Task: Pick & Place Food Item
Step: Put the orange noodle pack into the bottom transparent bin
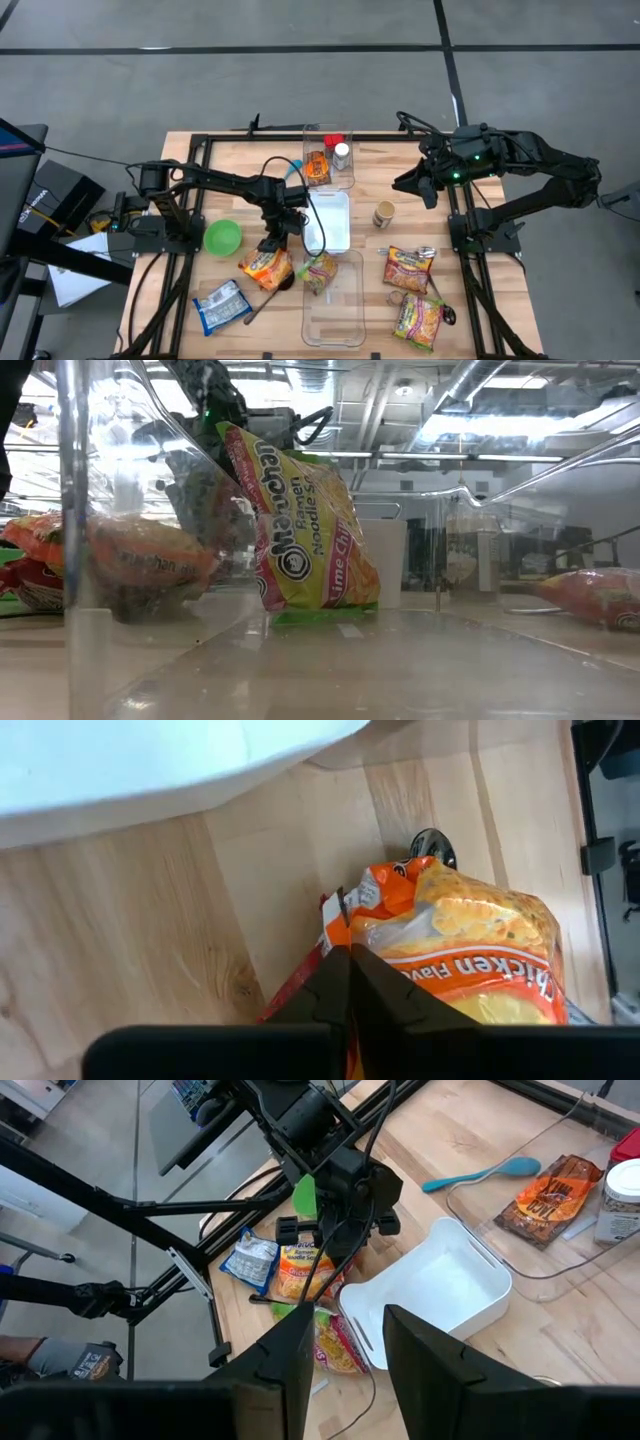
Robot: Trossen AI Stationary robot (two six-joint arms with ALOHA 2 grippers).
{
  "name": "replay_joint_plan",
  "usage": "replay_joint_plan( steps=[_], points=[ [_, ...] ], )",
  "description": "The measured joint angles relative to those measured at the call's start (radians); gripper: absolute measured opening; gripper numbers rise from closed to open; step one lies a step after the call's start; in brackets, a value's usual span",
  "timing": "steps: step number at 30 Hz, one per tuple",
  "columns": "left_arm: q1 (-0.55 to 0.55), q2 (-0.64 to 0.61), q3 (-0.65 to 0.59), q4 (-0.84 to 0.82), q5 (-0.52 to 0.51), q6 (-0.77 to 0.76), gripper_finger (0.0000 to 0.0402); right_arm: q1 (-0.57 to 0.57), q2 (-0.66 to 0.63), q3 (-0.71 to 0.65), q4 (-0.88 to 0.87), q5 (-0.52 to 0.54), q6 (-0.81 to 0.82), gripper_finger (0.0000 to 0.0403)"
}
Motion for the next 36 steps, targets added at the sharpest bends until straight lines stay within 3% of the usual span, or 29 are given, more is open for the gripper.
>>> replay_joint_plan(
  steps=[5,13,24,36],
  points=[
    [0.023,-0.028,0.000,-0.015,0.000,-0.075,0.0001,0.000,0.000,0.000,0.000,0.000,0.000,0.0116],
    [0.053,-0.192,0.000,-0.031,-0.004,-0.179,0.0000,0.000,0.000,0.000,0.000,0.000,-0.004,0.0116],
    [0.054,-0.371,0.000,-0.067,-0.116,-0.425,0.0000,0.000,0.000,0.000,0.002,0.000,-0.046,0.0116],
    [0.048,-0.475,0.000,-0.056,-0.282,-0.664,0.0000,-0.008,0.000,0.000,0.002,0.031,-0.063,0.0116]
  ],
)
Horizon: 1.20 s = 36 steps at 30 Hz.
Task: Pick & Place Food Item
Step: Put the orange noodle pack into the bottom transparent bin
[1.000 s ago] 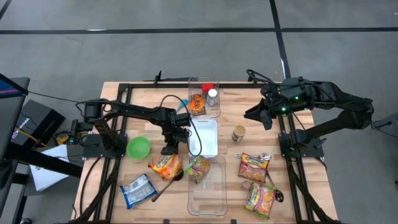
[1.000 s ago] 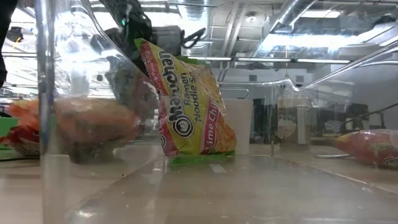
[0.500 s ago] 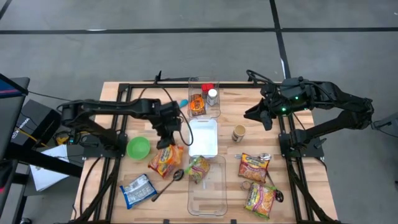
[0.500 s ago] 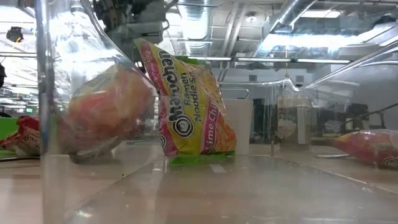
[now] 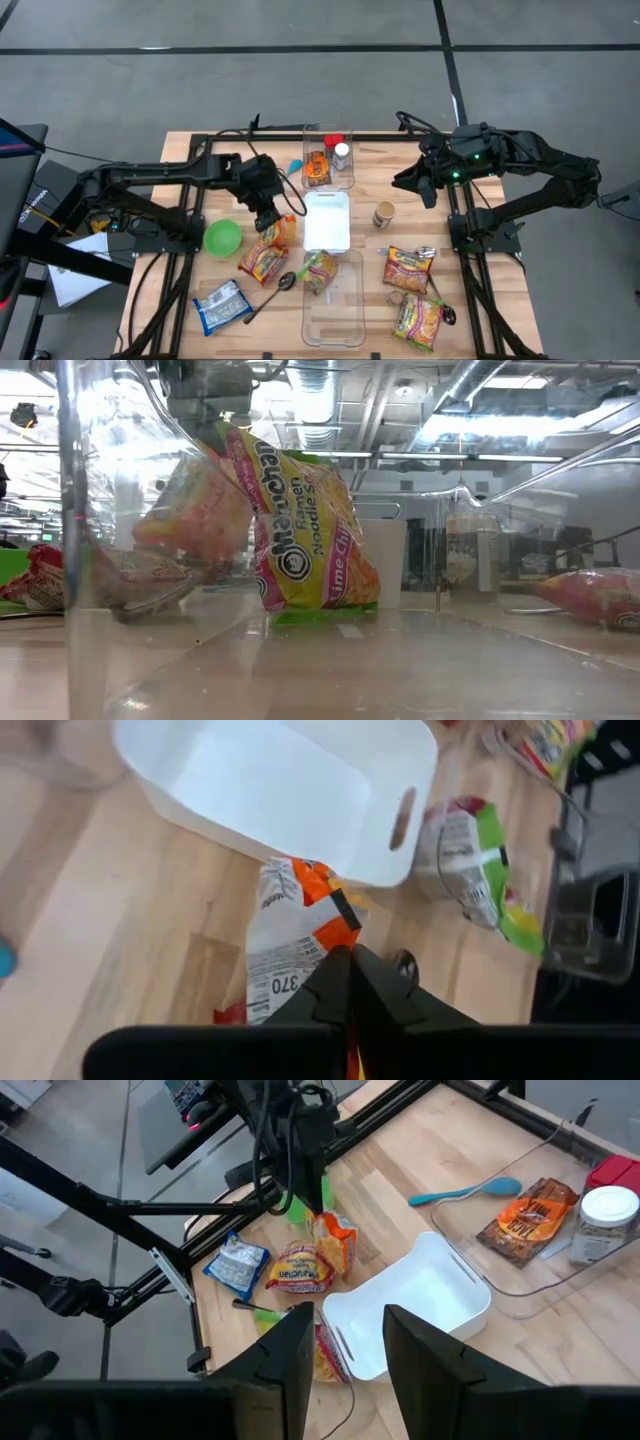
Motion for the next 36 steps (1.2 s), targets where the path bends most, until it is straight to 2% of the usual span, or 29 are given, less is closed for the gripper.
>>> replay_joint_plan(
  steps=[9,15,19,27,36],
  points=[
    [-0.009,-0.090,0.000,0.083,-0.091,-0.182,0.0000,0.000,0.000,0.000,-0.002,0.004,-0.009,0.0116],
    [-0.086,-0.116,0.000,0.156,-0.204,-0.295,0.0000,0.000,0.000,0.000,-0.021,0.014,-0.016,0.0116],
    [-0.157,-0.116,0.000,0.206,-0.312,-0.362,0.0000,0.000,0.000,0.000,-0.028,0.014,-0.019,0.0116],
    [-0.283,-0.127,0.000,0.360,-0.607,-0.483,0.0000,0.000,0.000,0.000,-0.028,0.015,-0.018,0.0116],
    [-0.396,-0.126,0.000,0.515,-0.806,-0.550,0.0000,0.000,0.000,0.000,-0.028,0.015,-0.016,0.0116]
  ],
)
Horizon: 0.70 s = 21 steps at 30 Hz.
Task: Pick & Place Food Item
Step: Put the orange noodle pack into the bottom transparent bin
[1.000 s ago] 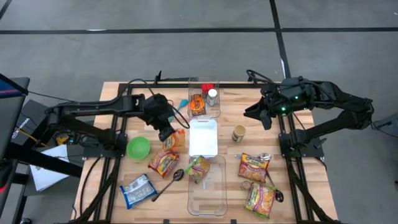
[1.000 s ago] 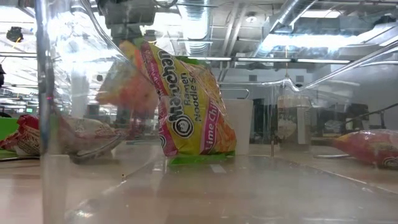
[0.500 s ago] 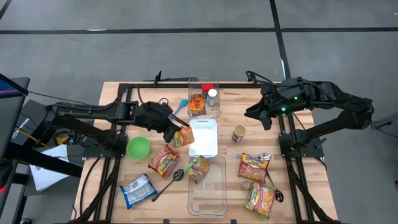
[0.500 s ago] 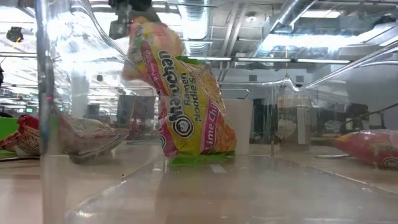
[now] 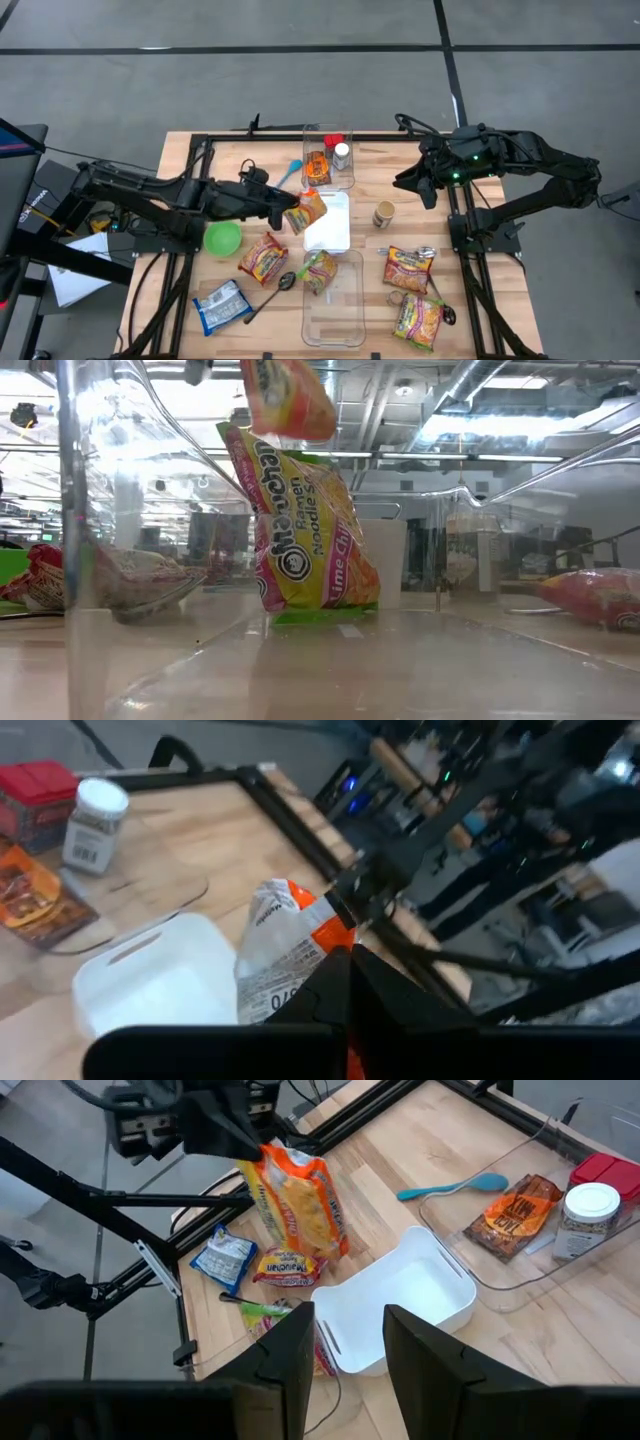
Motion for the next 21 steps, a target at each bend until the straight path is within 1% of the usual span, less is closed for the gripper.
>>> replay_joint_plan(
  steps=[6,8,15,17,21],
  points=[
    [-0.055,0.023,0.000,0.123,-0.100,-0.001,0.0000,0.000,-0.004,0.000,-0.004,0.008,-0.003,0.0116],
    [-0.061,0.043,0.000,0.194,-0.123,-0.001,0.0000,0.000,-0.011,0.000,-0.004,0.008,-0.012,0.0116],
    [-0.077,0.143,0.003,0.366,-0.192,-0.001,0.0000,0.000,-0.058,0.000,-0.013,0.000,-0.026,0.0116],
    [-0.083,0.179,0.031,0.395,-0.216,-0.001,0.0000,0.000,-0.077,0.000,-0.035,-0.003,-0.027,0.0116],
    [-0.094,0.253,0.115,0.391,-0.219,0.001,0.0000,0.010,-0.110,0.000,-0.082,-0.004,-0.049,0.0116]
  ],
)
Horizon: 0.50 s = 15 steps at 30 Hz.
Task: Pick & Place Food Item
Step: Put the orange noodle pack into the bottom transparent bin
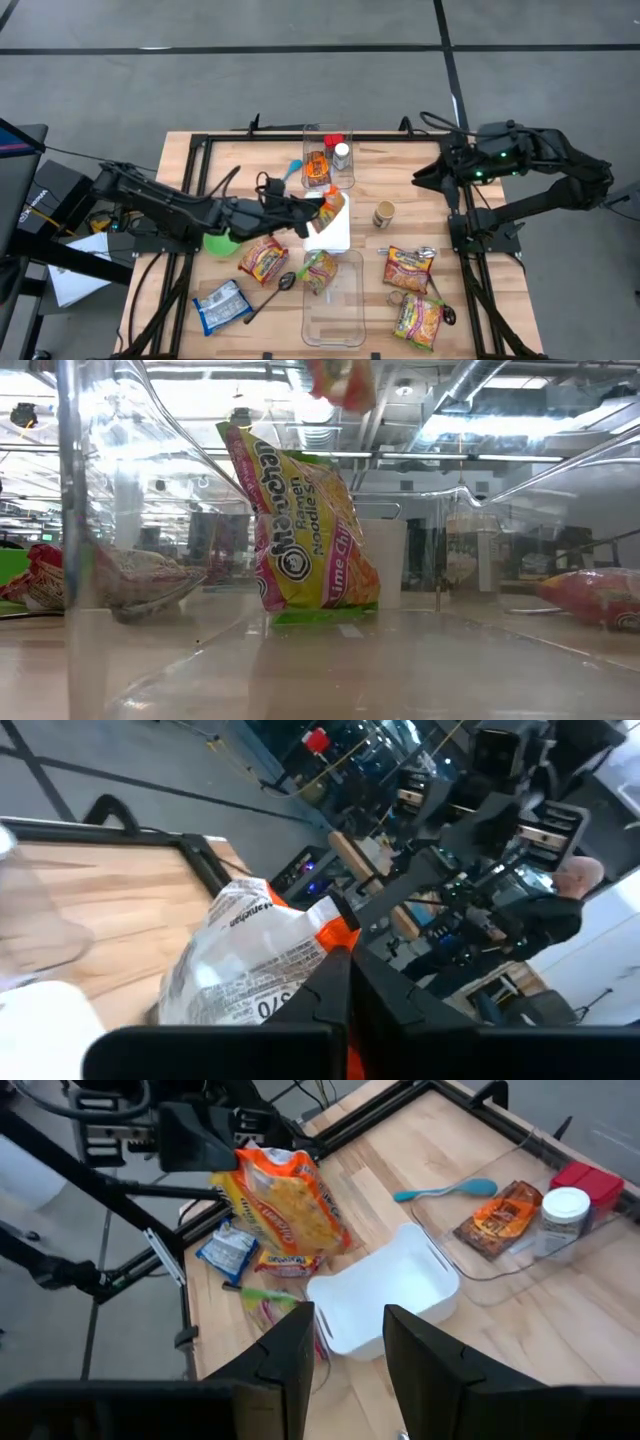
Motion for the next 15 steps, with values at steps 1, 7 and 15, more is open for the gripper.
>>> replay_joint_plan(
  steps=[1,7,15],
  points=[
    [-0.003,0.017,0.021,0.000,0.001,0.000,0.0000,0.001,-0.007,0.000,-0.007,0.000,-0.009,0.0116],
    [-0.041,0.115,0.124,-0.005,-0.037,0.002,0.0000,0.022,-0.039,0.000,-0.048,-0.002,-0.061,0.0116],
    [-0.132,0.242,0.182,0.014,-0.164,-0.078,0.0000,0.062,-0.063,0.000,-0.109,-0.004,-0.084,0.0116]
  ],
)
